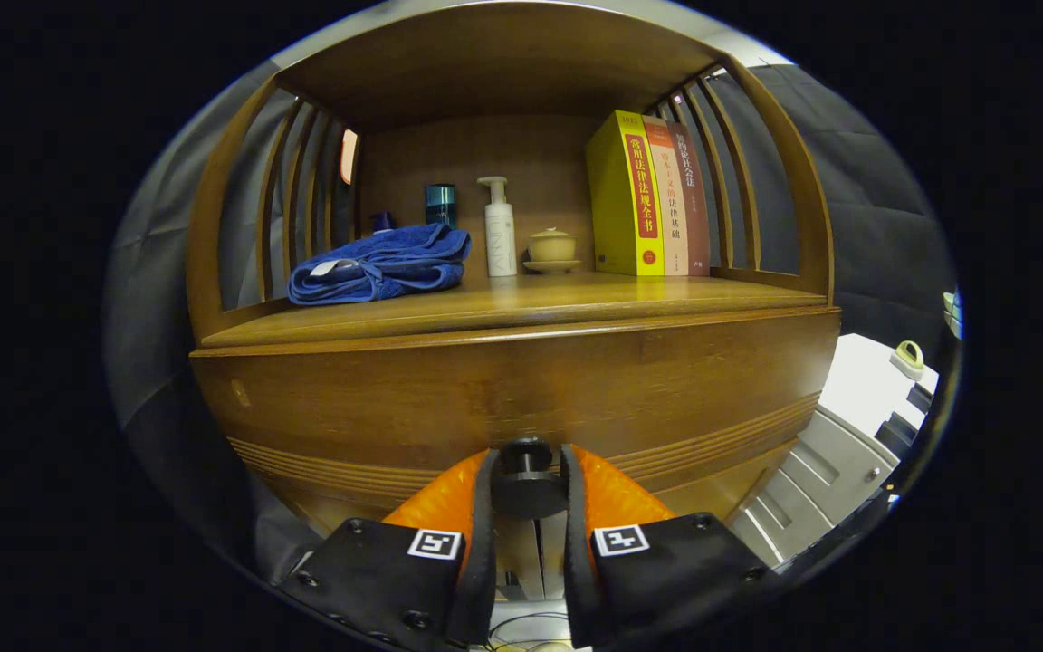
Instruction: Pull open the drawer, take out the items inside it, and place them on the countertop above the cabinet.
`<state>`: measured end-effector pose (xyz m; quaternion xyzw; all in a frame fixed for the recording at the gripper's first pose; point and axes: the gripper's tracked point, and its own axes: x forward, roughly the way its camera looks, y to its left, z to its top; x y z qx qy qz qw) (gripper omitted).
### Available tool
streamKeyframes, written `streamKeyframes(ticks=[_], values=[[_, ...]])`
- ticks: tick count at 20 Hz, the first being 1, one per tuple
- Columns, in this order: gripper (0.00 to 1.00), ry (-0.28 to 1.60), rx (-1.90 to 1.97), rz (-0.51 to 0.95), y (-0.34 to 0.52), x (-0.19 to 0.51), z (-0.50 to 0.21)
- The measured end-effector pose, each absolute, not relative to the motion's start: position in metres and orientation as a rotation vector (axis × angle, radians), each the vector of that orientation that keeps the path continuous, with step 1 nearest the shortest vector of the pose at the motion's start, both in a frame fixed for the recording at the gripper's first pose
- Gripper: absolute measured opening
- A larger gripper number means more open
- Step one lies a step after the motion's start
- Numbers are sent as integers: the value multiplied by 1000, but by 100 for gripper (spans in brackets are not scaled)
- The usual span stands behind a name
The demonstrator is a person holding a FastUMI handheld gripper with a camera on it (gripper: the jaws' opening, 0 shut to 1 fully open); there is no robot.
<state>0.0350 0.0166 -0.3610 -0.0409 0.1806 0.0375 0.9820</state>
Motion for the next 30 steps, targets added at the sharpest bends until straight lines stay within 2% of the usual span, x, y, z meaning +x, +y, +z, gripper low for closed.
streamKeyframes(ticks=[24,26,30], values=[[40,447,-68,97,2,-93,-337],[36,452,-71,100,0,-105,-336],[36,456,-73,91,-8,-124,-332]])
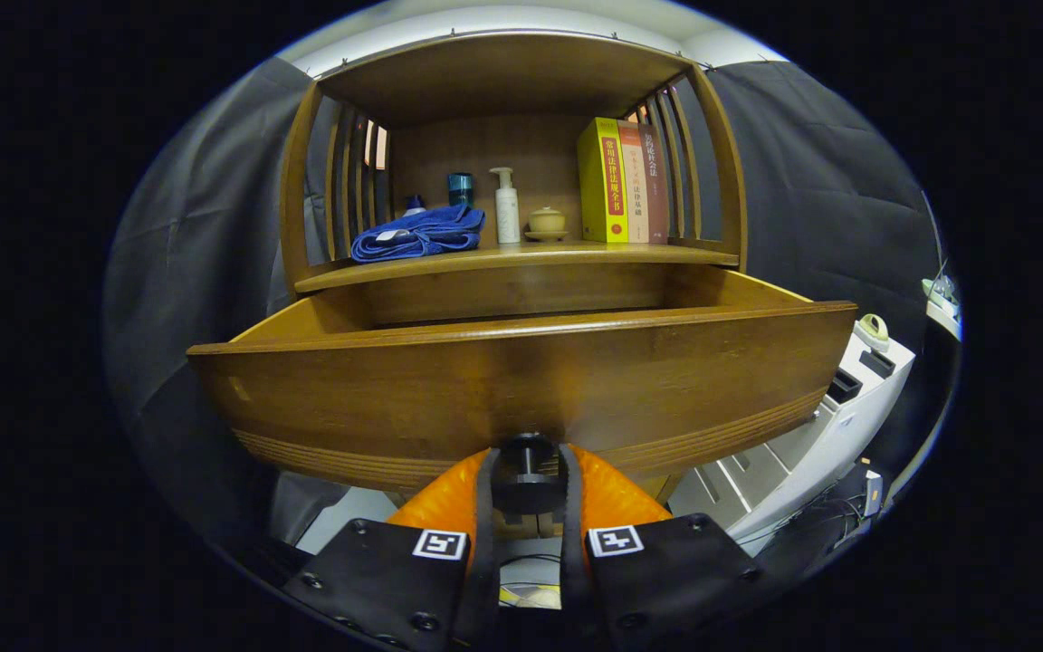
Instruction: Pull open the drawer, take out the items inside it, and place them on the countertop above the cabinet.
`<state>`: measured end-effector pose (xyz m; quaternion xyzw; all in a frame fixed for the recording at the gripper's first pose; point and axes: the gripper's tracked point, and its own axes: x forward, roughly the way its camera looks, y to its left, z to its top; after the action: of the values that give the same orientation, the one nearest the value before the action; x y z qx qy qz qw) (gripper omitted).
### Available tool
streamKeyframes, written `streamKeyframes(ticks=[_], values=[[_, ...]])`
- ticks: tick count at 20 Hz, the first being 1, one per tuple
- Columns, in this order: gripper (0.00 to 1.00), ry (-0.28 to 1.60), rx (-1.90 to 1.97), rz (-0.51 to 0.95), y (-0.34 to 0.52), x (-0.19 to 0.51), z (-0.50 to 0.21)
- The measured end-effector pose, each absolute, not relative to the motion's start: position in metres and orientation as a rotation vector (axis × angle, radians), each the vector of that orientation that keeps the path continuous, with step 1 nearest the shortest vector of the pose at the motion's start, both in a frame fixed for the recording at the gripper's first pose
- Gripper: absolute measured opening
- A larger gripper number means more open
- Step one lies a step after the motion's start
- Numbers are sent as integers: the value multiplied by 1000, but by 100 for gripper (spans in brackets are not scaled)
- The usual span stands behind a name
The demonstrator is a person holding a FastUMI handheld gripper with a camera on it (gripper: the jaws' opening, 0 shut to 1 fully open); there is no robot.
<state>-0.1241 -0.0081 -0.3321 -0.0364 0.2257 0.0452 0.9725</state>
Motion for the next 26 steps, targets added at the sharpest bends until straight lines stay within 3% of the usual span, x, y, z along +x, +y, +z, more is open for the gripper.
streamKeyframes(ticks=[14,20,23,26], values=[[35,458,-68,87,-12,-147,-327],[53,391,-55,91,-6,-135,-293],[52,327,-77,105,0,-132,-256],[66,255,-63,124,12,-121,-214]])
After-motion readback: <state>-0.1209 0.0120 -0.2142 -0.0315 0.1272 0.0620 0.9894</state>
